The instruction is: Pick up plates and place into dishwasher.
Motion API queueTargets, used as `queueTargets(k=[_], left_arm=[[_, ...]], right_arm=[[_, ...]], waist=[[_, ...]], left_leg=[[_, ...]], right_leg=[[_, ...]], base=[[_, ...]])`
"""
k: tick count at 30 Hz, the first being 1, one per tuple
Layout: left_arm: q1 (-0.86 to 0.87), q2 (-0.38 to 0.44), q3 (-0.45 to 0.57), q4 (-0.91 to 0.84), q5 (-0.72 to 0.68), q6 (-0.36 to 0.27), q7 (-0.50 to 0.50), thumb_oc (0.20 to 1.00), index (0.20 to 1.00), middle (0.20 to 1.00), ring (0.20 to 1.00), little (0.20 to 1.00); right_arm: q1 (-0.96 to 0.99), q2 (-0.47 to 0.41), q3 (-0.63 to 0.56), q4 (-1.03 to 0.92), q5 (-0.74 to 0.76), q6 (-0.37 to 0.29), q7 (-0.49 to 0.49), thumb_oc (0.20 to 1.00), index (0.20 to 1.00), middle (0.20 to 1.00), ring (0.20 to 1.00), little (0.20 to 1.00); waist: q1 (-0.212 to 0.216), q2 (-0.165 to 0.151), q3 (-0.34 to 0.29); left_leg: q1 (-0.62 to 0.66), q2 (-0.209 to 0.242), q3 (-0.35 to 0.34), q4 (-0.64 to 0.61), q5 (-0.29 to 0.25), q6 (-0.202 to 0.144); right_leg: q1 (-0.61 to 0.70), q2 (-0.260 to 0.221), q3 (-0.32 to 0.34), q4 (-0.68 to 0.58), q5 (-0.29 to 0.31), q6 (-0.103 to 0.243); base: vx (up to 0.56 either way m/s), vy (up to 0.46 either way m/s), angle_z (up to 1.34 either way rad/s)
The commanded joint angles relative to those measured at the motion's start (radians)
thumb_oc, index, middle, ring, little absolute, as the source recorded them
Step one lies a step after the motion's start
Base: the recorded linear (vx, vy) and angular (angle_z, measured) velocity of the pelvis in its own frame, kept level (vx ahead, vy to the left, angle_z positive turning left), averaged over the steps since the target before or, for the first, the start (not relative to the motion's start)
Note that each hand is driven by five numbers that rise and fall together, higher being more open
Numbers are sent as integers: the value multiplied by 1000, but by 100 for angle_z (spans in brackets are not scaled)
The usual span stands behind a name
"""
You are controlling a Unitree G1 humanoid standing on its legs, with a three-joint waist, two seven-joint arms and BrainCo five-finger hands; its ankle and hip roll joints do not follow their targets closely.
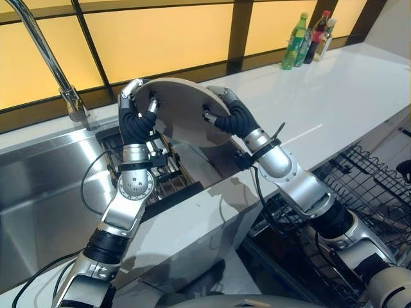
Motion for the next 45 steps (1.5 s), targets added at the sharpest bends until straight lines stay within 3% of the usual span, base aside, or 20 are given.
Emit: queueTargets(k=[1,12,20,26,31,35,37,42,45], left_arm=[[-135,-6,4,16,-32,-50,32,1000,1000,1000,1000,1000],[-83,32,134,-4,-40,-77,73,1000,1000,1000,1000,1000],[-30,75,215,14,-86,-69,62,1000,1000,1000,1000,1000],[2,125,291,63,-84,-27,99,1000,1000,1000,1000,1000],[67,145,366,65,-91,-1,60,1000,1000,1000,1000,1000],[97,156,391,72,-98,-2,26,1000,1000,1000,1000,1000],[113,162,397,80,-106,-2,6,1000,1000,1000,1000,1000],[54,203,360,131,-107,-9,7,1000,1000,1000,1000,1000],[64,210,377,133,-89,14,4,1000,1000,1000,1000,1000]], right_arm=[[-67,-14,-29,-6,-71,-23,12,200,200,200,200,200],[4,-142,-179,-18,-248,-37,-20,200,200,200,200,200],[65,-259,-305,72,-349,-50,-91,200,200,200,200,200],[94,-334,-387,152,-344,-34,-146,200,200,200,200,200],[223,-374,-523,185,-322,-44,-177,200,200,200,200,200],[331,-374,-598,201,-333,-70,-192,200,200,200,200,200],[393,-373,-625,220,-335,-80,-212,200,200,200,200,200],[396,-371,-623,342,-345,-95,-262,200,200,200,200,200],[391,-376,-635,391,-339,-97,-249,200,200,200,200,200]], waist=[[16,9,-63],[-13,8,-71],[-49,-1,-64],[-102,0,-45],[-125,-3,-37],[-132,-2,-18],[-135,-13,2],[-156,-29,57],[-154,-20,74]], left_leg=[[-16,21,-10,-17,-34,16],[-22,36,23,-6,-31,5],[2,35,68,28,-77,6],[24,30,116,62,-110,24],[28,12,127,75,-128,45],[5,-13,119,104,-139,76],[-6,-28,103,121,-143,82],[-35,19,88,197,-200,49],[-55,59,95,239,-204,31]], right_leg=[[-28,-34,-14,147,-125,32],[-37,-36,-9,131,-103,32],[-44,-64,32,112,-76,56],[-67,-79,102,121,-50,74],[-88,-90,137,143,-37,92],[-145,-66,140,275,-49,81],[-180,-75,146,300,-11,72],[-230,-150,200,211,67,95],[-220,-133,192,209,25,107]], base=[[0,0,0],[0,0,0],[10,-3,-16],[-8,36,-27],[46,43,-27],[18,22,-15],[68,-162,-24],[29,-389,-15],[83,-315,17]])
